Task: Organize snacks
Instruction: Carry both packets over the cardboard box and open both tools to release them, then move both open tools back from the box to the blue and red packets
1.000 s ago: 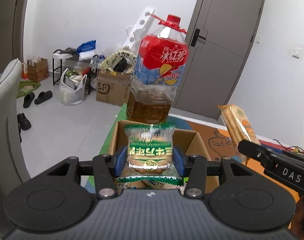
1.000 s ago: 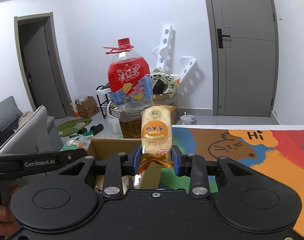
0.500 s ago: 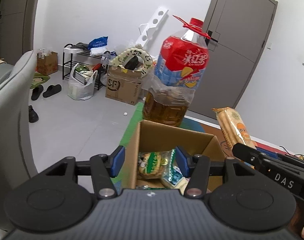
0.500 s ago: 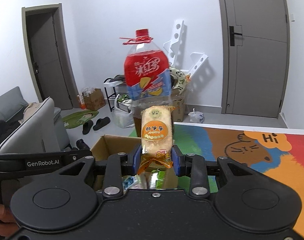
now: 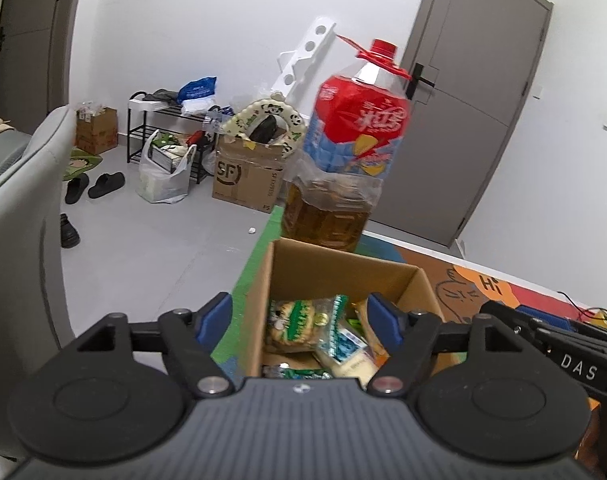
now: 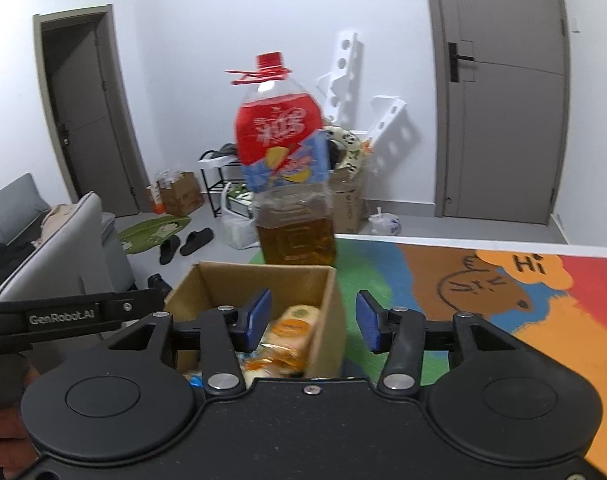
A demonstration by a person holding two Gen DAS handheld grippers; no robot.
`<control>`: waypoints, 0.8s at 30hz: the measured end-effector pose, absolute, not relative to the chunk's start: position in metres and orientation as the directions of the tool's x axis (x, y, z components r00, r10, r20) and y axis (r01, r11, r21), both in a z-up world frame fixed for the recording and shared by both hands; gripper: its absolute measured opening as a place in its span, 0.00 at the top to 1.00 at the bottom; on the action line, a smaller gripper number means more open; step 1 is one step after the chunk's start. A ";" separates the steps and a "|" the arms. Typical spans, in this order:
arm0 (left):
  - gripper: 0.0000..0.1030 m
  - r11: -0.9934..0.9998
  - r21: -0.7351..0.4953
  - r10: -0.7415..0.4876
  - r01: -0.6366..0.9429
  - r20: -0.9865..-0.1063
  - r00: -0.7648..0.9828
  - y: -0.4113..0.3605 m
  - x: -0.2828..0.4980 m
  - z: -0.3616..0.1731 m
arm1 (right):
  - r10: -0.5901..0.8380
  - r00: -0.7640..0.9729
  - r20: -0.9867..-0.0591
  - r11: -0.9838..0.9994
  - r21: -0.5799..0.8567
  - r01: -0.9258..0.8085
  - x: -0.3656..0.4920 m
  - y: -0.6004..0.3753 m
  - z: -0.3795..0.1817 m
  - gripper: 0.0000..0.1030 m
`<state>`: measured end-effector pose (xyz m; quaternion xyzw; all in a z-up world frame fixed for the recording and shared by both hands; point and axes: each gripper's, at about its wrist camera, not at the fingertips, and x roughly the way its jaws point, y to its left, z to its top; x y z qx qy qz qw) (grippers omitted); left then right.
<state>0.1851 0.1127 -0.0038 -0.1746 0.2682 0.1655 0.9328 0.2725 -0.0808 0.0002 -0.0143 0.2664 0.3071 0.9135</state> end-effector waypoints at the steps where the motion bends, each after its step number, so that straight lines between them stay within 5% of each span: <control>1: 0.28 0.887 -0.236 0.210 -0.398 -0.560 0.801 0.110 0.186 -0.004 | 0.548 0.671 -0.498 0.815 0.140 -0.562 0.272 -0.086 -0.001 0.51; 13: 0.21 0.906 -0.221 0.179 -0.361 -0.573 0.799 0.073 0.188 -0.009 | 0.524 0.679 -0.514 0.840 0.179 -0.512 0.269 -0.136 -0.008 0.42; 24: 0.14 0.929 -0.188 0.155 -0.318 -0.583 0.798 0.028 0.198 -0.009 | 0.504 0.697 -0.510 0.861 0.233 -0.452 0.269 -0.186 -0.018 0.22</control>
